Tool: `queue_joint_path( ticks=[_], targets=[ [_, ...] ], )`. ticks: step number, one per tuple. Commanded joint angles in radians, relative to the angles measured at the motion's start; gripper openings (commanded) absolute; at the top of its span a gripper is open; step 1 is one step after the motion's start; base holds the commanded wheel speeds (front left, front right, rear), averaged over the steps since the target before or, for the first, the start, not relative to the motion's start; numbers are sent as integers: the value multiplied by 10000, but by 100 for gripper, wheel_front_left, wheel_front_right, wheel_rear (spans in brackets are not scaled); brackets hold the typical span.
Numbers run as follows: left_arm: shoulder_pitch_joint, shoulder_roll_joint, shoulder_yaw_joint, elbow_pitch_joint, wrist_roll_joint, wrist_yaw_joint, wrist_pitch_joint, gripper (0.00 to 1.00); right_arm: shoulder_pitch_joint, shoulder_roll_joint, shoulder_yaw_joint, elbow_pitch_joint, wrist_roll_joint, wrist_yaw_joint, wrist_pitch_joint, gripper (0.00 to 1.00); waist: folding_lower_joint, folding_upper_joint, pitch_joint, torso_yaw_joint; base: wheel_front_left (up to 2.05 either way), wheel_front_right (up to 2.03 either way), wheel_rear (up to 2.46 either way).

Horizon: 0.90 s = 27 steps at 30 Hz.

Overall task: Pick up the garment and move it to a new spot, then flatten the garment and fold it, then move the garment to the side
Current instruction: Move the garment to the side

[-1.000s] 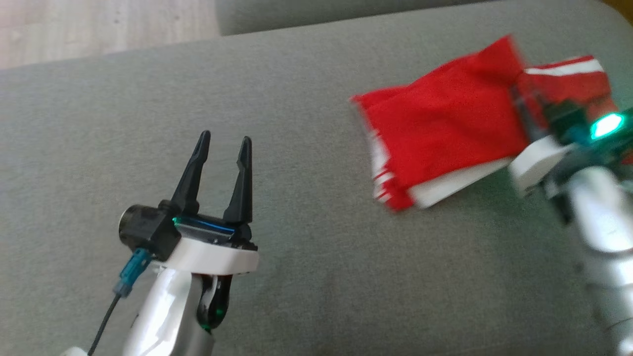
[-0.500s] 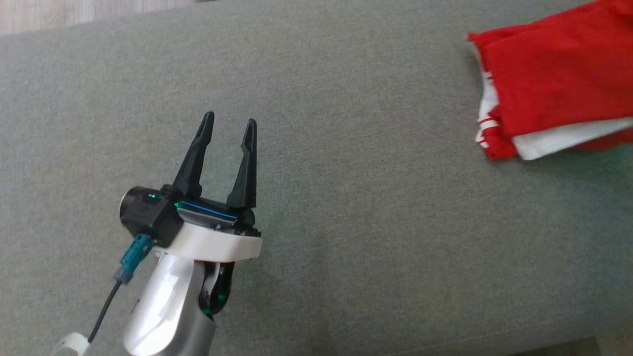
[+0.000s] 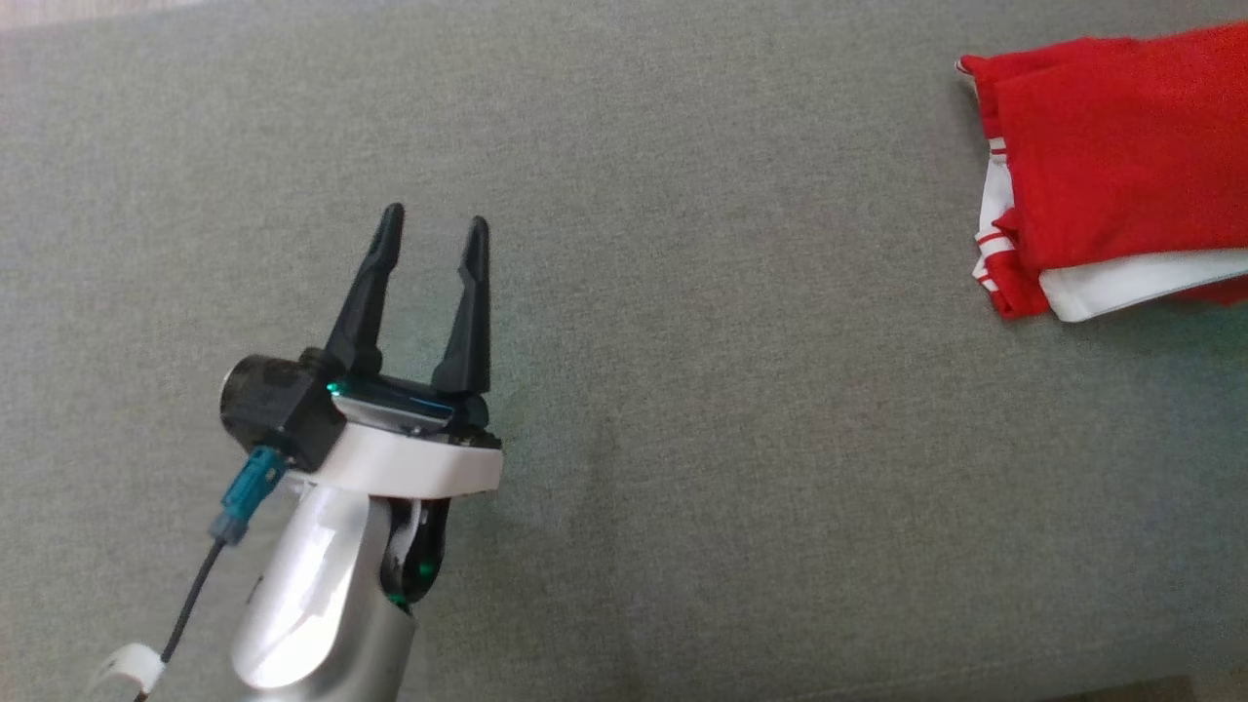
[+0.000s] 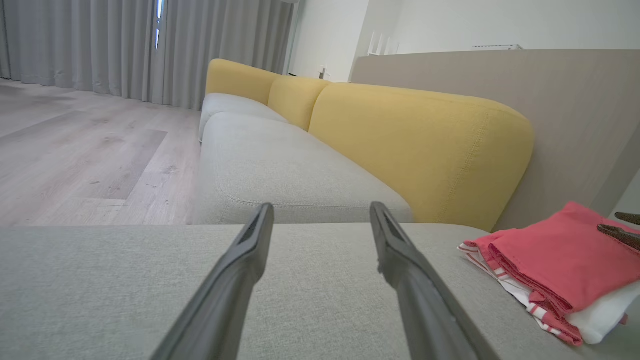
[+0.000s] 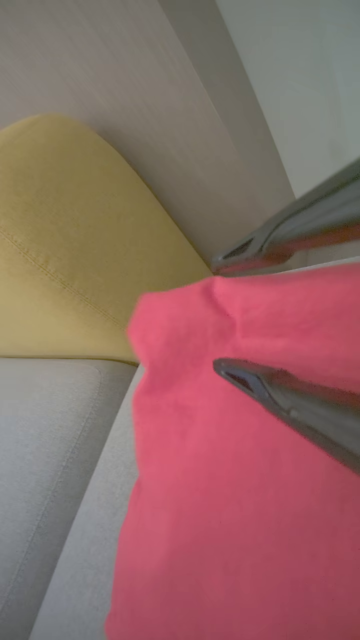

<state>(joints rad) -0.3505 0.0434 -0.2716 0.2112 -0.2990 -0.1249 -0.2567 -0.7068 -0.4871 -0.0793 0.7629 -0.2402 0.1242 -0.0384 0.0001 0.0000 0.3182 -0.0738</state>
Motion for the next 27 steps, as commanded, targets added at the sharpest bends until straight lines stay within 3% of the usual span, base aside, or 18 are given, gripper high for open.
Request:
queue_joint_path(
  ticks=[1, 7, 13, 21, 27],
  targets=[
    [-272, 68, 396, -272, 87, -46, -51, 100, -214, -41, -66, -435, -152, 65, -174, 100, -1, 0, -90, -17, 0, 0, 0],
    [-99, 68, 694, -277, 93, -52, -51, 100, -234, 922, -333, -1243, -370, 65, -526, 100, -1, 0, -625, -33, 0, 0, 0],
    [246, 68, 1100, -333, 88, -54, -51, 100, -72, 2316, -203, -2556, 361, 65, -797, 100, -1, 0, -1360, 66, 0, 0, 0],
    [962, 68, 1459, -378, 20, -55, -51, 100, 1136, 3542, 49, -3934, 1772, 65, -1174, 100, -1, 0, -2367, 418, 0, 0, 0],
    [1668, 68, 1440, -191, 74, -56, -51, 100, 2677, 4153, 107, -4263, 2556, 65, -1576, 100, -1, 0, -2758, 681, 0, 0, 0]
  ],
)
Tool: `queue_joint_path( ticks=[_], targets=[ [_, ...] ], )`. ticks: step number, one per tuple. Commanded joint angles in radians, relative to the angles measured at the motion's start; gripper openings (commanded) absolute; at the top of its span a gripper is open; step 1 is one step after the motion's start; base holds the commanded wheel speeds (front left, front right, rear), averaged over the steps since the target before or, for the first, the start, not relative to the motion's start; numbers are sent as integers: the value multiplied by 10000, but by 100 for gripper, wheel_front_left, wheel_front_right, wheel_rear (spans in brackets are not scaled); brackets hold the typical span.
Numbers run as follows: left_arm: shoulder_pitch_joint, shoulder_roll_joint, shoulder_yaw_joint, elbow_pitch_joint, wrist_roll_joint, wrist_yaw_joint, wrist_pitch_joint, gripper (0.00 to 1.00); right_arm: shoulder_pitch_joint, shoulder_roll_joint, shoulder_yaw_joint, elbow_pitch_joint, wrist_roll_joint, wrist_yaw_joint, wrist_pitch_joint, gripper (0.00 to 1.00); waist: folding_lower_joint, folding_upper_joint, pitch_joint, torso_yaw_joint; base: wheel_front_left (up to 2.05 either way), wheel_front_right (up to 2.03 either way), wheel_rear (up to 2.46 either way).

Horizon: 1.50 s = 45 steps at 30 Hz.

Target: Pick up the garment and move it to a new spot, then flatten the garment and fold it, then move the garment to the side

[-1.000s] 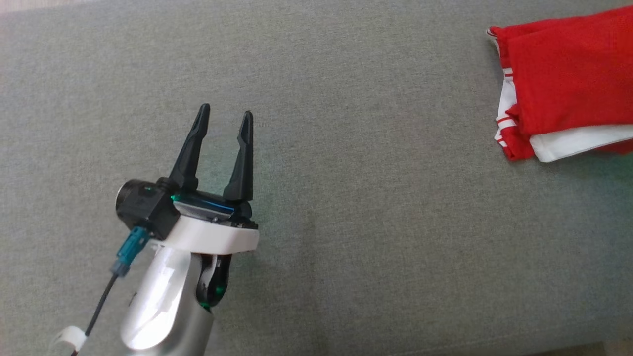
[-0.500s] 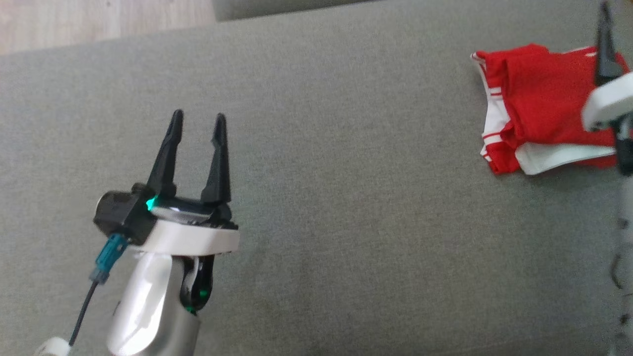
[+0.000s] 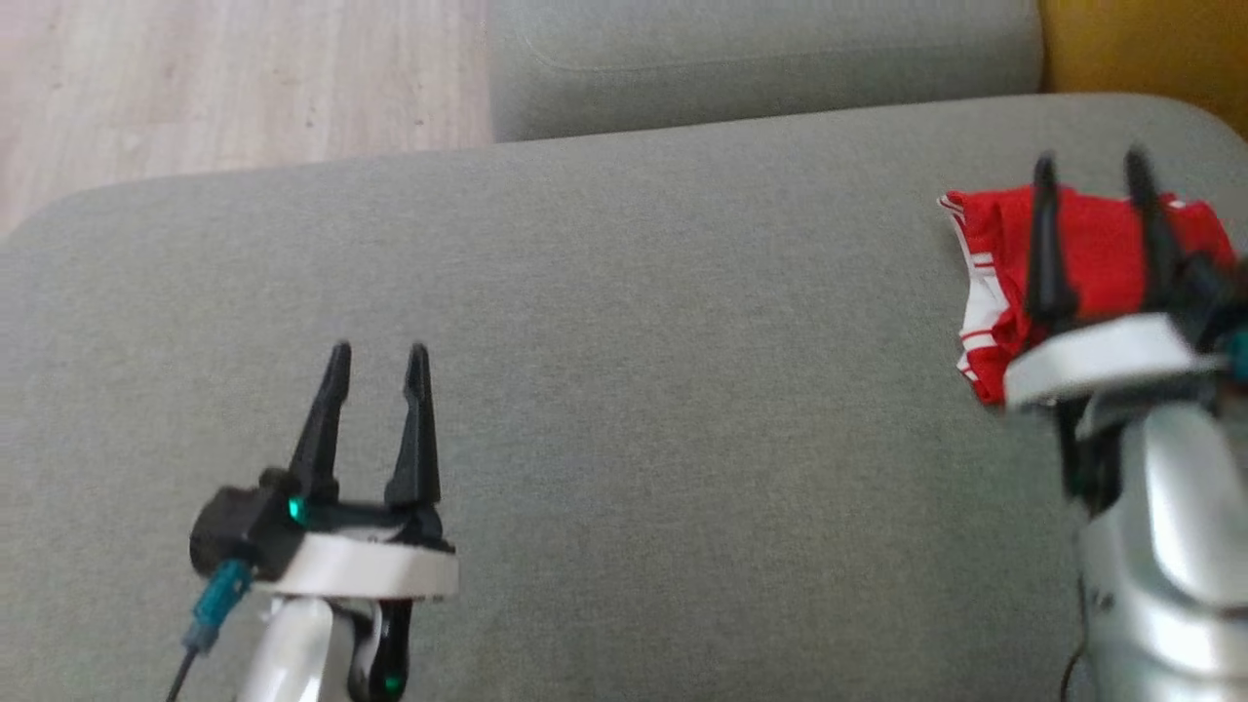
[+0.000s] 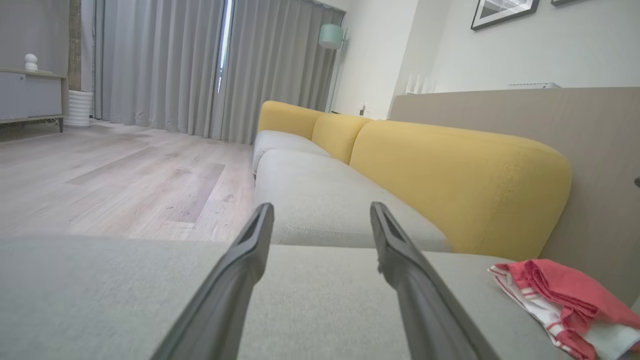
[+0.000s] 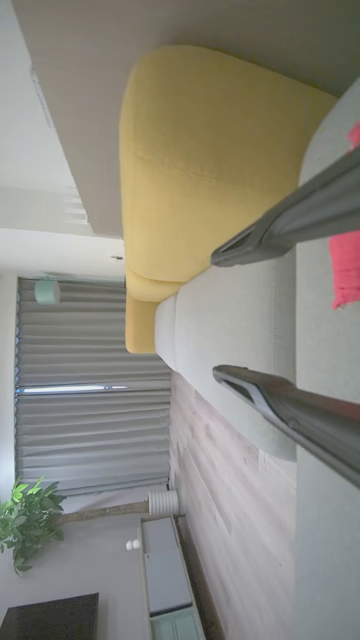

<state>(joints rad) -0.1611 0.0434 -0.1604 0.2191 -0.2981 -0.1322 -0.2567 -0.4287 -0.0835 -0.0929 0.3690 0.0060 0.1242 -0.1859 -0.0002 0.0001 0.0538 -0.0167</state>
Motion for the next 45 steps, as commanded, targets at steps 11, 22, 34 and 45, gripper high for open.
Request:
queue_joint_path(
  ticks=[11, 22, 34, 45],
  targets=[
    [730, 68, 571, -193, 226, 119, -51, 100, 2356, 328, 1067, 151, 1764, 65, -718, 100, 2, -1, -373, 325, 0, 0, 0],
    [1073, 68, 1002, -510, -27, 303, -51, 100, 2933, 331, 1522, -458, 2105, 65, -756, 100, 2, -1, -474, 270, 0, 0, 0],
    [1092, 68, 1204, -527, -311, 380, -51, 100, 2946, 332, 1465, -678, 2270, 65, -758, 100, 2, -1, -486, 234, 0, 0, 0],
    [1125, 68, 1301, -768, -482, 413, -51, 100, 2893, 332, 1358, -860, 2387, 65, -758, 100, 2, -1, -448, 219, 0, 0, 0]
  ],
)
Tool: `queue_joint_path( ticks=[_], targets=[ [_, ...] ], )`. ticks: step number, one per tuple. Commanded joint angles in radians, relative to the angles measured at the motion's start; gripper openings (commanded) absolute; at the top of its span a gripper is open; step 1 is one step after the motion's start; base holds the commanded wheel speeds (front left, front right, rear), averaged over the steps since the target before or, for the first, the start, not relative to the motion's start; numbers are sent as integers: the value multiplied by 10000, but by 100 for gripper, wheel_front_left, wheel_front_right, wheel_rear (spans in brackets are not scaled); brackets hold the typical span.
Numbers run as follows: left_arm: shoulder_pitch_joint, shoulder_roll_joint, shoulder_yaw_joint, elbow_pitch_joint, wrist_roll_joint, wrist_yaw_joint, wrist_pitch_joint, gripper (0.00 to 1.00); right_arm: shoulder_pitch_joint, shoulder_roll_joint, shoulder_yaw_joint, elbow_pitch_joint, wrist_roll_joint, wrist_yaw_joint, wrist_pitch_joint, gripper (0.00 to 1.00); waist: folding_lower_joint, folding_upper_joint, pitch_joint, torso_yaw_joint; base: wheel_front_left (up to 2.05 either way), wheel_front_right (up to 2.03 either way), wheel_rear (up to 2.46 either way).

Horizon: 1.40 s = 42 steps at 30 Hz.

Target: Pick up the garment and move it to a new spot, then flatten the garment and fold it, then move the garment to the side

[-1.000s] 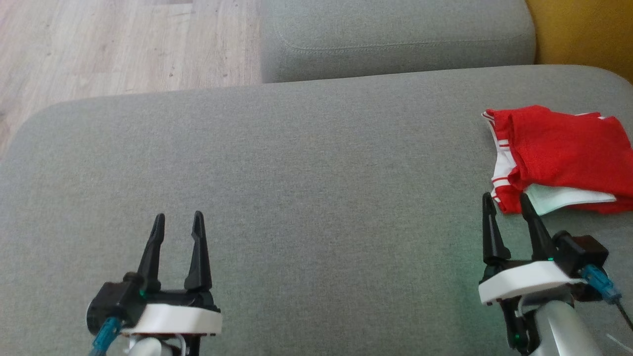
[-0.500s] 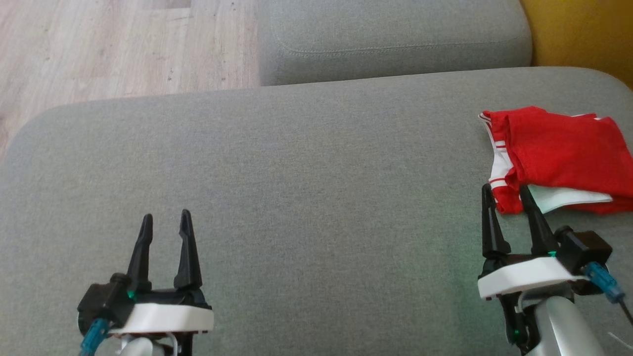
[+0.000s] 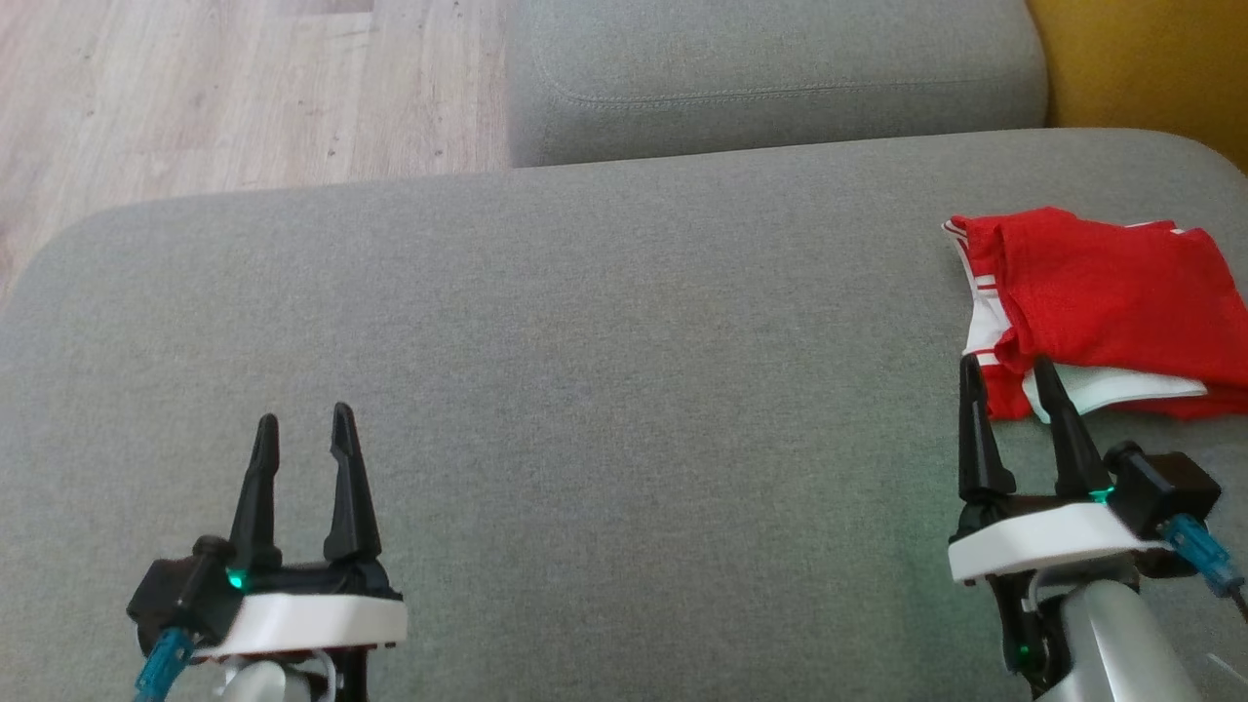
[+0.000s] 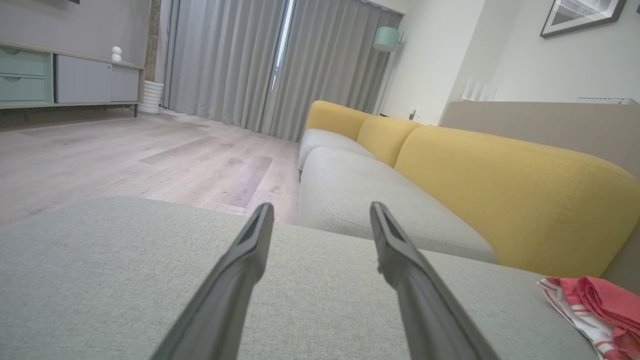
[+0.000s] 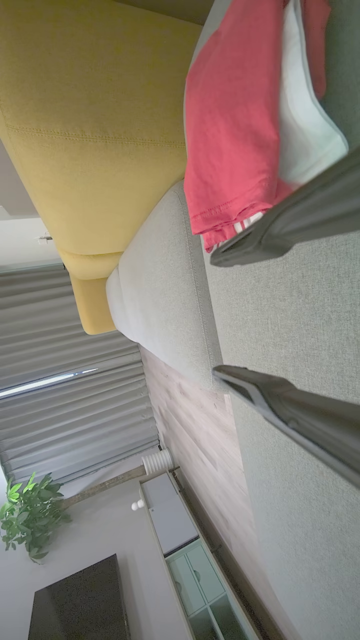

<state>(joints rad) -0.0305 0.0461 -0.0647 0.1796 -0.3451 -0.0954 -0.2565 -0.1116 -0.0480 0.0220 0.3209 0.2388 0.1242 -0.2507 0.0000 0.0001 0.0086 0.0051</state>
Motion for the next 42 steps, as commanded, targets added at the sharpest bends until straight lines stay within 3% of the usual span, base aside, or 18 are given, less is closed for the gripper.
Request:
queue_joint_path(
  ticks=[1, 9, 10, 14, 42],
  targets=[
    [-177, 41, 354, -386, -44, 62, -53, 100, -281, -22, 202, -399, 77, 65, -110, 100, 0, -1, 3, 2, 0, 0, 0],
    [-169, 41, 373, -427, -171, 111, -53, 100, -267, -22, 218, -441, 130, 65, -110, 100, 0, -1, 0, 6, 0, 0, 0],
    [3, -2, 8, -53, -158, 73, 0, 0, 0, 0, -6, -65, 78, 0, 0, 0, 0, -1, 1, 6, 0, 0, 0],
    [154, -11, 0, 504, -232, 68, 29, 0, 205, 19, 7, 443, 154, -3, 38, 0, 0, -1, 1, 6, 0, 0, 0],
    [-53, 1, 400, 539, -3032, -26, 855, 0, 171, 10, -301, 168, 3210, 12, 851, 0, 0, -1, -12, -7, 0, 0, 0]
  ],
)
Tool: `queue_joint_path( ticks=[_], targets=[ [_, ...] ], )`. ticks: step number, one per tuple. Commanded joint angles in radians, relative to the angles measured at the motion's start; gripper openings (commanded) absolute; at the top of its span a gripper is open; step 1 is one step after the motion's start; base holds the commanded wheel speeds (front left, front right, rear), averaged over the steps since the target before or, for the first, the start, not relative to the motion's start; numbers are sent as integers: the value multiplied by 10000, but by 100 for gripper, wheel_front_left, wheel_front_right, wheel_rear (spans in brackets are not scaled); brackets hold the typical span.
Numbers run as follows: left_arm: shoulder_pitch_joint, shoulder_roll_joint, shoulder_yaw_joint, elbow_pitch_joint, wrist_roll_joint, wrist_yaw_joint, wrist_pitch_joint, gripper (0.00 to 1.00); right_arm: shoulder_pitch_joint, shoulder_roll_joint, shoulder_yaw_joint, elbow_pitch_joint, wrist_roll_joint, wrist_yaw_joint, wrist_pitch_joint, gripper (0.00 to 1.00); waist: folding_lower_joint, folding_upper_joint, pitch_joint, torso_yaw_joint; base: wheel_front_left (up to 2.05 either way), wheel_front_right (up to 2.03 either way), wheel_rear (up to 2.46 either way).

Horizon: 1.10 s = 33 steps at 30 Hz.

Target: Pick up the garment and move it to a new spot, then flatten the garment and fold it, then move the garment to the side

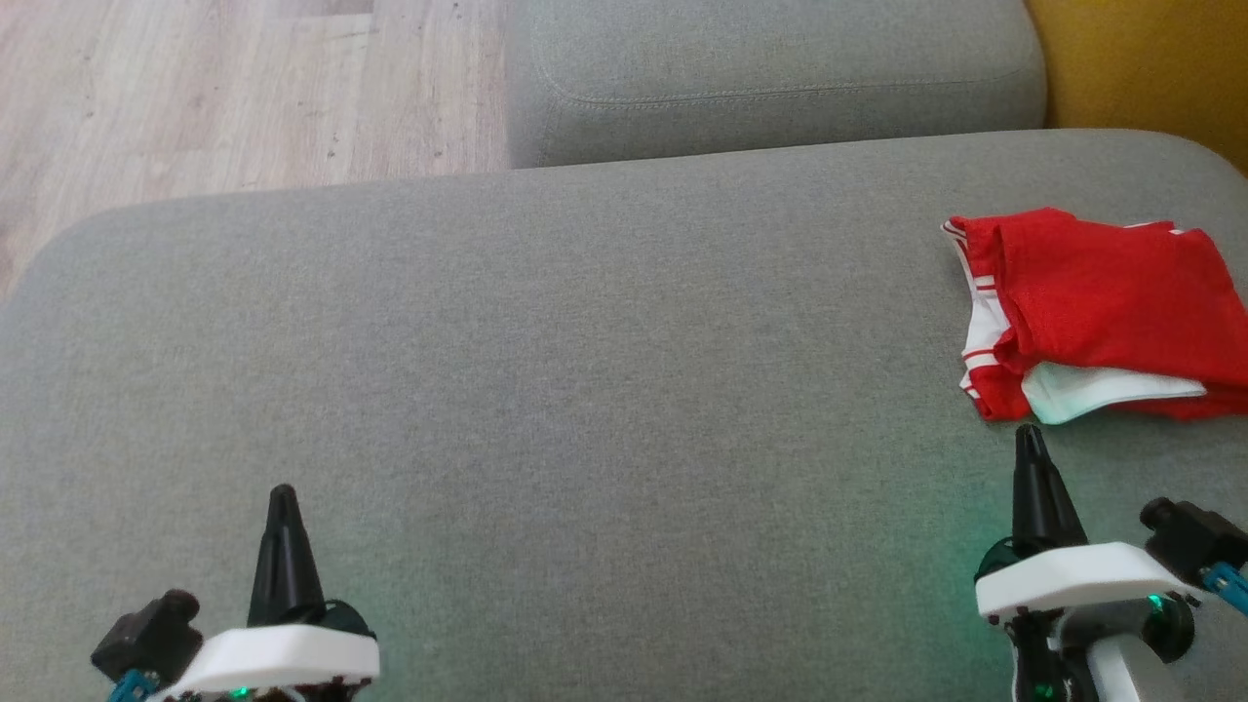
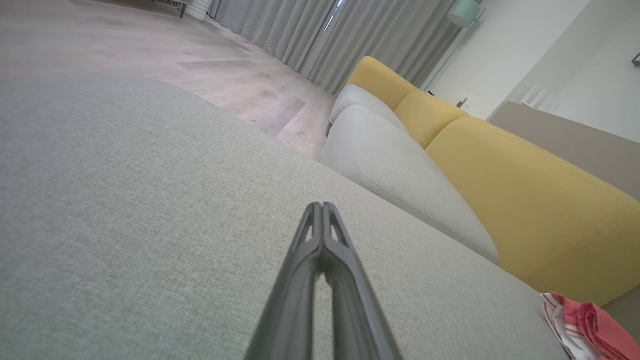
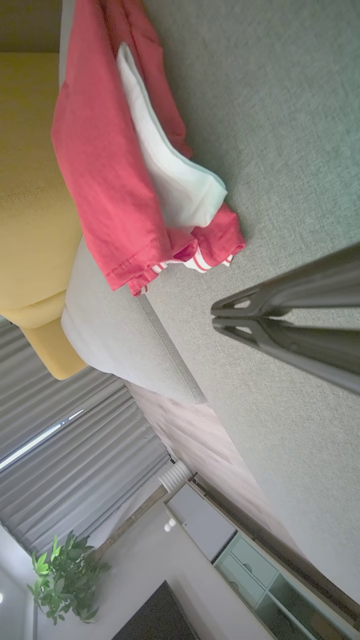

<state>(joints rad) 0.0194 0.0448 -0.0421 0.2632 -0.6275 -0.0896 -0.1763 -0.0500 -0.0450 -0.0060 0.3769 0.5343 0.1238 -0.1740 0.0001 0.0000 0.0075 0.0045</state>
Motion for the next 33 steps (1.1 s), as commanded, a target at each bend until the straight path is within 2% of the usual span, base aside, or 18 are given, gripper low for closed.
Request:
queue_joint_path(
  ticks=[1, 33],
  targets=[
    [-560, 14, 188, -296, -307, -87, 83, 0, -447, -21, -32, -402, 364, 16, 113, 0, 0, 0, -1, -1, 0, 0, 0],
    [-793, 27, 633, -257, -3399, -192, 997, 0, -490, -31, -373, -701, 3739, 34, 1011, 0, -1, 0, -15, -15, 0, 0, 0]
  ],
)
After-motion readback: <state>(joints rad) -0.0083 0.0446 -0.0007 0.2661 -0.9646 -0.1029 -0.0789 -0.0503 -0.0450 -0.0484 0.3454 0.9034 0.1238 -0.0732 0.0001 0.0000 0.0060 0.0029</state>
